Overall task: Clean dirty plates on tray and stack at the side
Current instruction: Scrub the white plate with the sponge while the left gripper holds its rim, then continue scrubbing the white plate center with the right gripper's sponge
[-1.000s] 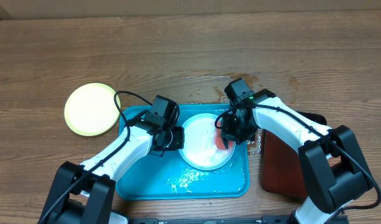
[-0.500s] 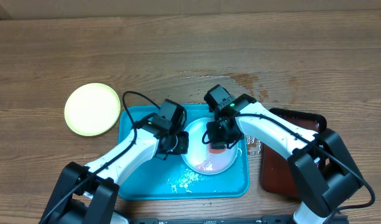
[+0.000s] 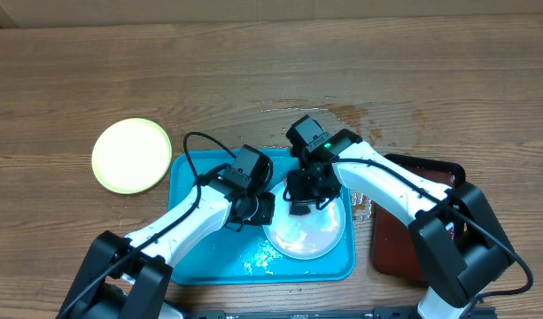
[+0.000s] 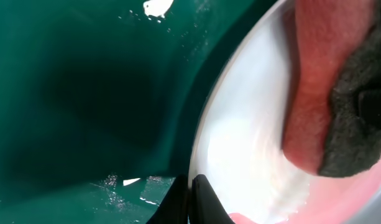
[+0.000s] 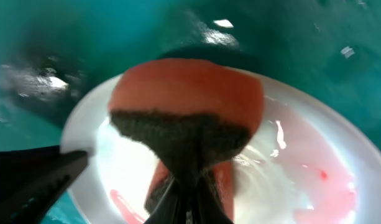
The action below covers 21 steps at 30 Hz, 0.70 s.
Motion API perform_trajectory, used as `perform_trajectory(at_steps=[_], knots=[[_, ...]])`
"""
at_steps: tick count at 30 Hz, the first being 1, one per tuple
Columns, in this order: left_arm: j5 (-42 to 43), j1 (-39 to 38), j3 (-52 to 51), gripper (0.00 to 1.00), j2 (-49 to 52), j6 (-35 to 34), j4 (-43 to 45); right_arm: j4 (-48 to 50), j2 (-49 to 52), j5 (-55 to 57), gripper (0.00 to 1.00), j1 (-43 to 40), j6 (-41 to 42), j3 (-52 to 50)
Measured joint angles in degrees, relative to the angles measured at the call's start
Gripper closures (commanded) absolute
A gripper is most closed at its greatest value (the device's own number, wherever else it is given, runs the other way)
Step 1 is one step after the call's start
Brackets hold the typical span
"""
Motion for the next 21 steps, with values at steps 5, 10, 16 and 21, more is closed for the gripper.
perform_trajectory(at_steps=[5,10,16,21], knots=[[0.31,-0.33,0.00,0.96,0.00,0.22,0.00,-0.74,0.00,2.84,0.96,-1.09,0.92,-2.64],[0.57,-0.68,0.00,0.96,0.00,0.17,0.04,-0.72,-1.07,2.14,0.96,-2.69,1.27,-5.81],[0.76,-1.11,0.00,0.96,0.00,0.04,0.04,-4.98,-1.33,3.89,0.96,-3.43,1.77,-6.25],[0.72,-1.11,0.00,0.96,0.00,-1.40,0.02,-10.75,-1.40,8.76,0.96,-3.43,3.08,-5.92]])
